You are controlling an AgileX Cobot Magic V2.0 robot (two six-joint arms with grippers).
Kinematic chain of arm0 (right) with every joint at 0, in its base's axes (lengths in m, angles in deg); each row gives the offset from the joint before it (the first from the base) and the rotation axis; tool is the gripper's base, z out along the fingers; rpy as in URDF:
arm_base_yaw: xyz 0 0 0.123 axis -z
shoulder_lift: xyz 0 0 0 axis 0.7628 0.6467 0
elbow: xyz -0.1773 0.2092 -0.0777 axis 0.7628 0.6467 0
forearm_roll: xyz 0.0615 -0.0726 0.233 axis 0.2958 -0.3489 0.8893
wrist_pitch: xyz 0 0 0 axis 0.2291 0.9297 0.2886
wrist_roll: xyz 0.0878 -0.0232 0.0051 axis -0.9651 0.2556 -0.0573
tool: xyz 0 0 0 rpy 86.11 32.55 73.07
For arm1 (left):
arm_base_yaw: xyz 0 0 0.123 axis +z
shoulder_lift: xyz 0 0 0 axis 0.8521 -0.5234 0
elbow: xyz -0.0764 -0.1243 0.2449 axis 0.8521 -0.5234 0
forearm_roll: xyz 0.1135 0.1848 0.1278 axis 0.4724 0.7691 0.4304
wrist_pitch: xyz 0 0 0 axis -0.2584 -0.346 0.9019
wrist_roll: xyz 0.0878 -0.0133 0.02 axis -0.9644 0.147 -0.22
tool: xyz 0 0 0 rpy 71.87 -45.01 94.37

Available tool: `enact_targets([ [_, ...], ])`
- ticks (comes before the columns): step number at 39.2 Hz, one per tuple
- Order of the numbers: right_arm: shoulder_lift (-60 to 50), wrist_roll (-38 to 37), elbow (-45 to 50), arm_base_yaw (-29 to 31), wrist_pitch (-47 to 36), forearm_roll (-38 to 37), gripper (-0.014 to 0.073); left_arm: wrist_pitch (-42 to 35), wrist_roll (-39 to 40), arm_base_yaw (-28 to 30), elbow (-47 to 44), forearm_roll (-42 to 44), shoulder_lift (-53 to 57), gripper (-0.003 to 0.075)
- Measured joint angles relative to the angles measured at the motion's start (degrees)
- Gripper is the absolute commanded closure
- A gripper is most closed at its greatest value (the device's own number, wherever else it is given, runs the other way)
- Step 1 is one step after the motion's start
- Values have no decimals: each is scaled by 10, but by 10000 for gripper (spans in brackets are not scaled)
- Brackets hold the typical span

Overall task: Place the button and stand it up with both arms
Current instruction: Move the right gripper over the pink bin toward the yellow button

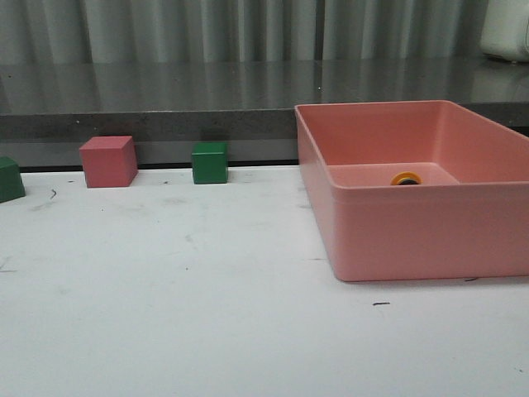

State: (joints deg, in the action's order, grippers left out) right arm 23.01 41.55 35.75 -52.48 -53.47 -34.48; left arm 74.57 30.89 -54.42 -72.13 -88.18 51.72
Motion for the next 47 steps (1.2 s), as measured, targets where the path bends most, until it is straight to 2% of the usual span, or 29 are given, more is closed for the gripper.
enact_targets([
  [20, 0, 0, 0, 0, 0, 0, 664, -3, 0, 0, 0, 0, 0, 741],
  [25, 0, 0, 0, 0, -4, 0, 664, -48, 0, 0, 0, 0, 0, 741],
  [30, 0, 0, -8, 0, -1, 39, 664, -134, 0, 0, 2, 0, 0, 741],
  [34, 0, 0, -48, 0, 26, 52, 661, -140, 0, 0, 24, 20, 0, 741],
  [39, 18, 0, -123, 0, 59, 55, 654, -119, 0, 0, 100, 64, -15, 741],
  [47, 163, 0, -246, 0, 102, 56, 654, -57, 0, 0, 211, 76, -127, 741],
])
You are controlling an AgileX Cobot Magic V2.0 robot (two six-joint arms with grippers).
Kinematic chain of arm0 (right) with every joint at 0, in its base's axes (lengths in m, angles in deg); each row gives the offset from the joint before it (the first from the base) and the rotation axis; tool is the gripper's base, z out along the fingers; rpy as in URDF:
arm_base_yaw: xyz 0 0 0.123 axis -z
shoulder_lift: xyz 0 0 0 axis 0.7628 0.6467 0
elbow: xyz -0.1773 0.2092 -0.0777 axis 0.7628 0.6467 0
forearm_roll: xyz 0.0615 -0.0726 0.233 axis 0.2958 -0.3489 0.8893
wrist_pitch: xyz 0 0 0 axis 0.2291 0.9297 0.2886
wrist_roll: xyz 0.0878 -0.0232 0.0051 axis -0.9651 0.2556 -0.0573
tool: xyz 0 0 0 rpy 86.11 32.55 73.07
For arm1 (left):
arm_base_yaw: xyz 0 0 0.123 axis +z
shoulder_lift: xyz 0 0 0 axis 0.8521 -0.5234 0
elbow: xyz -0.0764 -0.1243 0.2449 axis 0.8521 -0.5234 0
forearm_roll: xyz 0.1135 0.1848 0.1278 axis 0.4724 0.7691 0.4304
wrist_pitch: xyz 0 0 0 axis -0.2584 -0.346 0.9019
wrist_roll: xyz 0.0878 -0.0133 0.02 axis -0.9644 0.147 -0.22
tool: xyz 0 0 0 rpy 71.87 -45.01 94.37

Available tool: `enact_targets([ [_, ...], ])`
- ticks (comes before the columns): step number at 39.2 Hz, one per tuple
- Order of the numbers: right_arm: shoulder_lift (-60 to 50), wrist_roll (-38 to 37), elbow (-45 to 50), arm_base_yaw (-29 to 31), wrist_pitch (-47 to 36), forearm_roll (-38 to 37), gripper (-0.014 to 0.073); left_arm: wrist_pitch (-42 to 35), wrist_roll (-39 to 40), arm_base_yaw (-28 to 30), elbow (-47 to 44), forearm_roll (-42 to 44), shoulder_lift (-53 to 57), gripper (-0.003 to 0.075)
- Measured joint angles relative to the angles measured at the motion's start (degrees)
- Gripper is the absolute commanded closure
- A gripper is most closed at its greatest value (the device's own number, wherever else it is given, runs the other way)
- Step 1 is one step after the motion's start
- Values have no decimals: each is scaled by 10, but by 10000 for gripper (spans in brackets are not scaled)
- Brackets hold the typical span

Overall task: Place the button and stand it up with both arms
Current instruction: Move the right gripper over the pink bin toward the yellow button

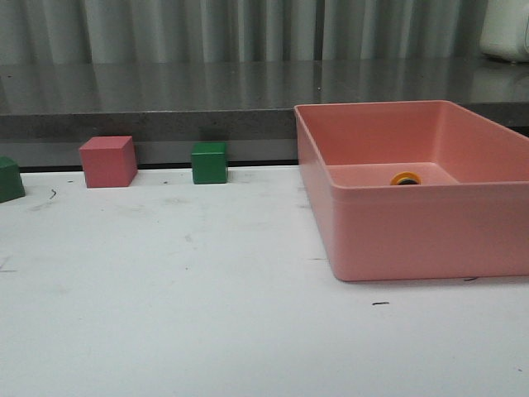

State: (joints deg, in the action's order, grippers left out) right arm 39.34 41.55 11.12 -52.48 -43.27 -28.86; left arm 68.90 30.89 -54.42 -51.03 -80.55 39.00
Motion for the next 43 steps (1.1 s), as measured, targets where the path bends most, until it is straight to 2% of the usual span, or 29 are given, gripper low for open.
enact_targets([
  [10, 110, 0, -56, 0, 1, 0, 639, 28, 0, 0, 21, -16, -67, 739],
  [12, 113, 0, -56, 0, 1, 0, 602, 29, 0, 0, 22, -20, -67, 734],
  [14, 114, 0, -56, 0, 1, 0, 543, 30, 0, 0, 22, -23, -67, 695],
  [17, 114, 0, -56, 0, 1, 0, 383, 30, 0, 0, 22, -24, -67, 570],
  [23, 114, 0, -56, 0, 1, 0, 19, 32, 0, 0, 22, -25, -67, 176],
  [26, 114, 0, -56, 0, 1, 0, -69, 32, 0, 0, 22, -27, -67, 52],
  [28, 114, 0, -56, 0, 1, 0, -52, 32, 0, 0, 22, -27, -67, 25],
  [35, 152, 0, -69, 0, -2, 0, -49, 32, 0, 0, 20, -27, -67, 29],
  [43, 360, 0, -184, 0, 17, 0, -49, 32, 0, 0, 20, -27, -67, 29],
])
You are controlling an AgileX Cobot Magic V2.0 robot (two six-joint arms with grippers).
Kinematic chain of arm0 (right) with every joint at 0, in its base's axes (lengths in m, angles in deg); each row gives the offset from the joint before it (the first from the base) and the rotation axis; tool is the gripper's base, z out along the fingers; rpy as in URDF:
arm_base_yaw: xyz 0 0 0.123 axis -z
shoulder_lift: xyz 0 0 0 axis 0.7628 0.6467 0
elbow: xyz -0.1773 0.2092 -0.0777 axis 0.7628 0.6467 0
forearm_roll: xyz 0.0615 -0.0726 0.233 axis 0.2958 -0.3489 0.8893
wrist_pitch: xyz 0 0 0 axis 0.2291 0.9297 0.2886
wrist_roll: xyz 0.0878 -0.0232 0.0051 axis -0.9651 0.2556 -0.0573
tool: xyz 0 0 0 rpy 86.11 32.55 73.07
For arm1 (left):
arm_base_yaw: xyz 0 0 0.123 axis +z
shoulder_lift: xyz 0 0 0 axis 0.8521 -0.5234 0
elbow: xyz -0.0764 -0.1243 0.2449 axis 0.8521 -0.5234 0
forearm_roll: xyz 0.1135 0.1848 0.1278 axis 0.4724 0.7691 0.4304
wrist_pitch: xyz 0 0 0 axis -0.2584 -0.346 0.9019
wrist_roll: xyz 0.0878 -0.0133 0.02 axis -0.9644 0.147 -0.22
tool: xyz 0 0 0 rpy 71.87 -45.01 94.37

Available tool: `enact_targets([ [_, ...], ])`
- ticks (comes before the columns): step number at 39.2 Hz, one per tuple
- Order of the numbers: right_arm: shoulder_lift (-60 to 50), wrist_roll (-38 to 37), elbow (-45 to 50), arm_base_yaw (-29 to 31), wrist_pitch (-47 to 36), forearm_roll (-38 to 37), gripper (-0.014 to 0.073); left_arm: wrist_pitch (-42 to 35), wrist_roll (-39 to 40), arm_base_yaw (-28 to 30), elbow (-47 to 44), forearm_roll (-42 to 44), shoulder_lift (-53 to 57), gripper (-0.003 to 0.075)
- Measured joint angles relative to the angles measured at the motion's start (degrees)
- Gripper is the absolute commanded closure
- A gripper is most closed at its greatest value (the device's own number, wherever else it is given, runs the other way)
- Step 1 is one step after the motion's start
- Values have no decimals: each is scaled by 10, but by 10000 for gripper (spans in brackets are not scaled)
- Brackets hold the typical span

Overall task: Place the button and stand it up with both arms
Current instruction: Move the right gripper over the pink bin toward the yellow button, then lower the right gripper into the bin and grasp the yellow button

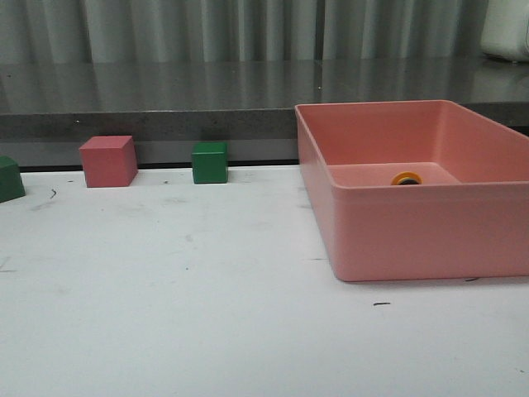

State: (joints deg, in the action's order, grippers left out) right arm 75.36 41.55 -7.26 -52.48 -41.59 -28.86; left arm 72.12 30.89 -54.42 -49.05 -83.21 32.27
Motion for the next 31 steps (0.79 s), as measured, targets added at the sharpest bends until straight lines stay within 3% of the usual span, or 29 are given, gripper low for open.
enact_targets([
  [21, 470, -10, -415, -64, 244, 0, -48, 0, 0, 0, 0, 0, 0, 29],
  [31, 609, -111, -565, -64, 337, -76, -48, 0, 0, 0, 0, 0, 0, 29],
])
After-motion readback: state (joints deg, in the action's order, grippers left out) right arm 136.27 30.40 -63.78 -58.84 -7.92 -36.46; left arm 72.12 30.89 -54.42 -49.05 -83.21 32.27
